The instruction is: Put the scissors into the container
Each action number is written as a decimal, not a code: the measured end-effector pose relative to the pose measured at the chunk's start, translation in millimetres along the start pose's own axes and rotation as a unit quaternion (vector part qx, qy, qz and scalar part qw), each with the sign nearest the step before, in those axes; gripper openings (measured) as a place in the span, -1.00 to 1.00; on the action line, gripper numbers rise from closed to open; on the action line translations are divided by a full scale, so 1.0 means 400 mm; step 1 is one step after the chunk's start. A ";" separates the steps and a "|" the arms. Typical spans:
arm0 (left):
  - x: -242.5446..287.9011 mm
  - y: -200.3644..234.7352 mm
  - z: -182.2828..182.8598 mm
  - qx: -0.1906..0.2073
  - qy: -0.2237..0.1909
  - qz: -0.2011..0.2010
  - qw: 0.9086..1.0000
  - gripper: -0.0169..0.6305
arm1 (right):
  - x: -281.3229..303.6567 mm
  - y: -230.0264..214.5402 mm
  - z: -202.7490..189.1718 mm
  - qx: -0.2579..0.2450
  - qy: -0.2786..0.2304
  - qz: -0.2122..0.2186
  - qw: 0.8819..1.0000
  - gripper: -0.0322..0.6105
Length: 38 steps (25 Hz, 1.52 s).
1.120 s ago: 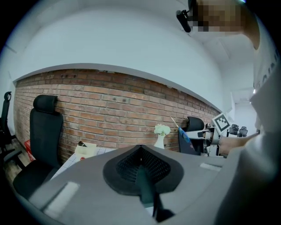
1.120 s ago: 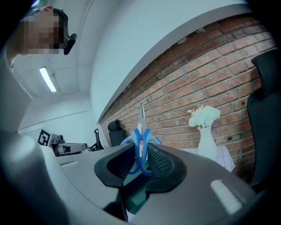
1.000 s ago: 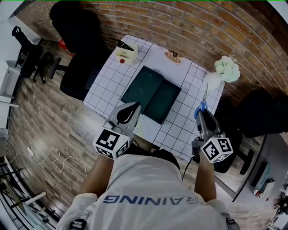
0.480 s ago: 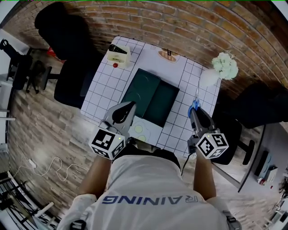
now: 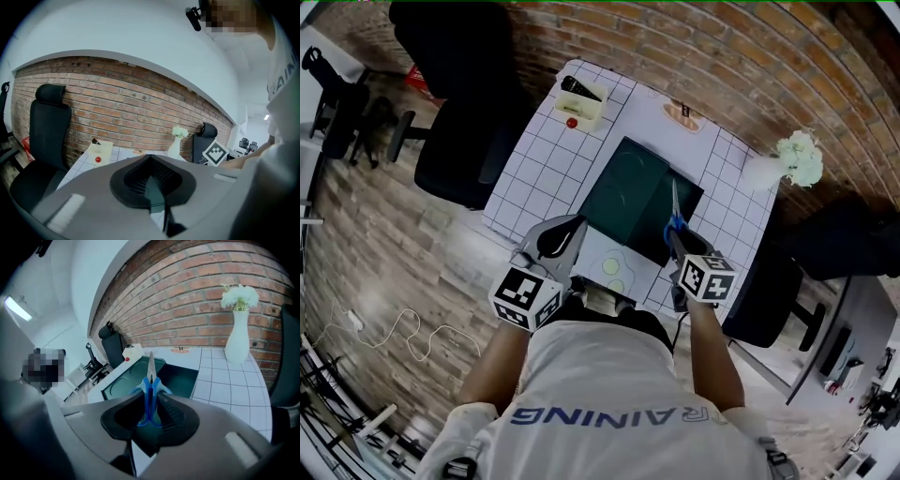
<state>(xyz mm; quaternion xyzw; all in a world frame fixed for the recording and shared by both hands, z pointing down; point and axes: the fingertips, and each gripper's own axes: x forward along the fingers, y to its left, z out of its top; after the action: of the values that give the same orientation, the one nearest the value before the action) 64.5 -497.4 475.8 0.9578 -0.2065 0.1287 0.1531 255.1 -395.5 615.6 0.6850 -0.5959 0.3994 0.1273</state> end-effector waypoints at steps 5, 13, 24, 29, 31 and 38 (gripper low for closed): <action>-0.031 0.022 -0.020 -0.009 0.004 0.004 1.000 -0.94 | 0.089 -0.036 -0.070 0.027 0.066 -0.047 0.996 -0.57; -0.055 0.055 -0.028 -0.018 0.007 0.010 1.000 -0.94 | 0.144 -0.058 -0.089 0.024 0.115 -0.099 0.988 -0.57; -0.054 0.069 -0.020 -0.023 0.000 0.012 1.000 -0.94 | 0.137 -0.060 -0.067 0.015 0.101 -0.102 0.990 -0.56; -0.035 0.048 0.006 -0.017 -0.008 0.004 1.000 -0.94 | 0.054 -0.062 0.017 0.023 0.032 -0.087 0.995 -0.78; -0.020 0.032 0.025 -0.012 -0.016 -0.002 1.000 -0.94 | 0.009 -0.064 0.058 0.027 -0.002 -0.076 0.997 -0.84; 0.027 -0.038 0.104 0.009 -0.040 -0.025 0.999 -0.94 | -0.194 -0.008 0.252 0.013 -0.145 0.013 0.989 -0.86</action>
<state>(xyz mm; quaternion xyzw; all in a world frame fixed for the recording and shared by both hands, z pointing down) 88.3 -502.6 437.1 0.9685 -0.1870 0.0879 0.1388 300.1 -404.8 496.7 0.7297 -0.6113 0.3054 0.0254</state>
